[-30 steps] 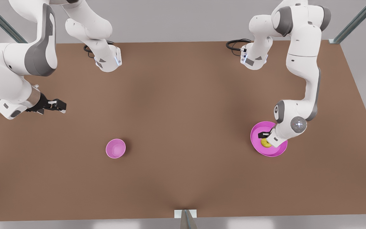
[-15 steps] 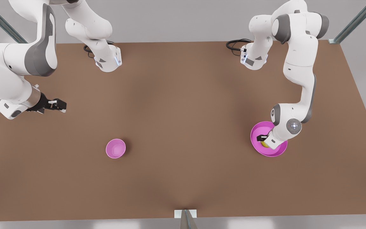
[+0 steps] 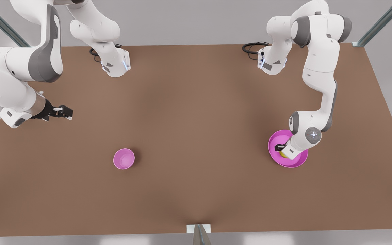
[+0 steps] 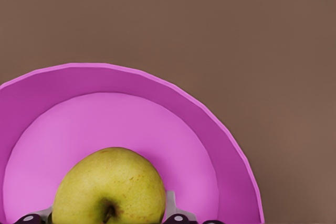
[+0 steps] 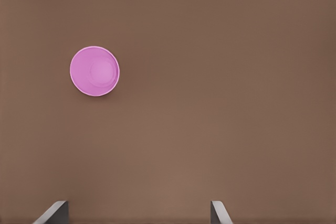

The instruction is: Use the left arm to pick up the apple from the plate, transfer it to the gripper of the right arm, and then use the right arm to place it into the bowl

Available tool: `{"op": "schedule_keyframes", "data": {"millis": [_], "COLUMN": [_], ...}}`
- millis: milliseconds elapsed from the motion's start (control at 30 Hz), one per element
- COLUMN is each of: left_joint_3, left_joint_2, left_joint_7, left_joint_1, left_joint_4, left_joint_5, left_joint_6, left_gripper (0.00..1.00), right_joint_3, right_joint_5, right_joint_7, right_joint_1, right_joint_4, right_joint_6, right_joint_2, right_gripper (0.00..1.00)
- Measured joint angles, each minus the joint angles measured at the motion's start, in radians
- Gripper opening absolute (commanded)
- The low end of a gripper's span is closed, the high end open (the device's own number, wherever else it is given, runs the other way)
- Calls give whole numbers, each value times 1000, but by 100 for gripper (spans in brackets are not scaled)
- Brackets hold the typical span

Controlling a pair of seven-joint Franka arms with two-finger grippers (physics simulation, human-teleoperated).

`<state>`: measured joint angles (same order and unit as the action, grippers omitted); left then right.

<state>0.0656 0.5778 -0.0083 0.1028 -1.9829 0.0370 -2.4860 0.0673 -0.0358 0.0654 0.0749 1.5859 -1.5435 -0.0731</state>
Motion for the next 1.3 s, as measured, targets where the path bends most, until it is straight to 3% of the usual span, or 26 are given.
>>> {"op": "schedule_keyframes", "data": {"millis": [233, 267, 400, 600, 733, 867, 933, 1000, 1133, 1300], "left_joint_3": [0, 0, -1, -1, -98, -393, -488, -579, -652, -661], "left_joint_2": [4, 4, 2, -108, -167, 56, 189, 338, 477, 511], "left_joint_7": [-1, -1, -4, -8, -20, -111, -154, -188, -212, -184], "left_joint_1": [-1, -1, -2, -5, 1, 22, 25, 26, 51, 63], "left_joint_4": [-1, -1, -1, 1, 164, 633, 785, 925, 996, 1005], "left_joint_5": [0, 0, -2, -5, 55, 173, 316, 459, 658, 749], "left_joint_6": [-1, -1, 0, 68, 224, 439, 509, 548, 546, 530], "left_gripper": [87, 81, 76, 75, 75, 75, 71, 73, 73, 72], "right_joint_3": [0, 0, 0, 0, 11, 14, 15, 16, 49, 145], "right_joint_5": [0, 0, 0, 0, 16, 206, 343, 475, 648, 765], "right_joint_7": [0, 0, 0, 0, -1, 2, 3, 3, 4, 6], "right_joint_1": [-2, -2, -1, 0, -9, -31, -30, -25, -19, -2], "right_joint_4": [2, 2, 2, 2, -24, -144, -166, -181, -217, -225], "right_joint_6": [3, 4, 6, 10, 2, -23, -49, -75, -147, -296], "right_joint_2": [0, 0, -1, -1, -78, -296, -382, -446, -537, -612], "right_gripper": [100, 100, 100, 100, 100, 100, 100, 100, 100, 100]}}
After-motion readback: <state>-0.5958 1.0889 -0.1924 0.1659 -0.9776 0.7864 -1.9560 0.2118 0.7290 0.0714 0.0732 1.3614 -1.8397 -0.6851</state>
